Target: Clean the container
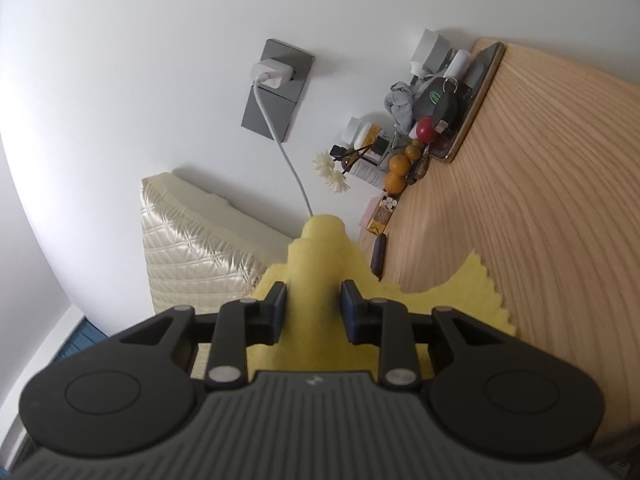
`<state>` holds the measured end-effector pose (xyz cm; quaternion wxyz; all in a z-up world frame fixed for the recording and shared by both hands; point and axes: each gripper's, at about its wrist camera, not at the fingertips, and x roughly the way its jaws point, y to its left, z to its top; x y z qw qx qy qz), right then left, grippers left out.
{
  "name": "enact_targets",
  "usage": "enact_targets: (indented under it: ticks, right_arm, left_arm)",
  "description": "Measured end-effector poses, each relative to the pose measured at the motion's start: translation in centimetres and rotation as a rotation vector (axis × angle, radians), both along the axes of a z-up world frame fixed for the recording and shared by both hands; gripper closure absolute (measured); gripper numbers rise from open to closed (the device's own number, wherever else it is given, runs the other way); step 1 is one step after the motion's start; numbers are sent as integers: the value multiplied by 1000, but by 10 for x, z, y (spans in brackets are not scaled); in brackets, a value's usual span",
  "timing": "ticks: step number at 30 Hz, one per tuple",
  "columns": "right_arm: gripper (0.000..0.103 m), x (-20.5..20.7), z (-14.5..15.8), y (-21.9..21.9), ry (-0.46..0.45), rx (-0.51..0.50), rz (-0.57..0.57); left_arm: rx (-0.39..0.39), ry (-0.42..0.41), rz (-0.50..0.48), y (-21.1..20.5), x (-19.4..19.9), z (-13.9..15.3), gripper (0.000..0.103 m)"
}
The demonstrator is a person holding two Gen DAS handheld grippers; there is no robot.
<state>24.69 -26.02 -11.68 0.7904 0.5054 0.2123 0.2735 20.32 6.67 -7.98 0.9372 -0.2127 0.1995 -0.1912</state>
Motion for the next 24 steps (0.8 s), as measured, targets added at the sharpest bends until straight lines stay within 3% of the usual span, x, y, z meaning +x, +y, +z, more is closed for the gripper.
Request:
enact_targets:
  ticks: [8,13,18,24]
  right_arm:
    - [73,24,0,9,-10,-22,28]
    - [73,7,7,4,-38,-79,20]
    - [73,-17,4,-4,-31,-50,16]
    - [72,-16,4,-2,-38,-56,13]
  left_arm:
    - [2,-17,5,-1,-1,-2,51]
    - [1,-20,8,-1,-1,-2,51]
    - [-2,-17,12,-1,0,-2,51]
    - [-2,-18,10,-1,0,-2,51]
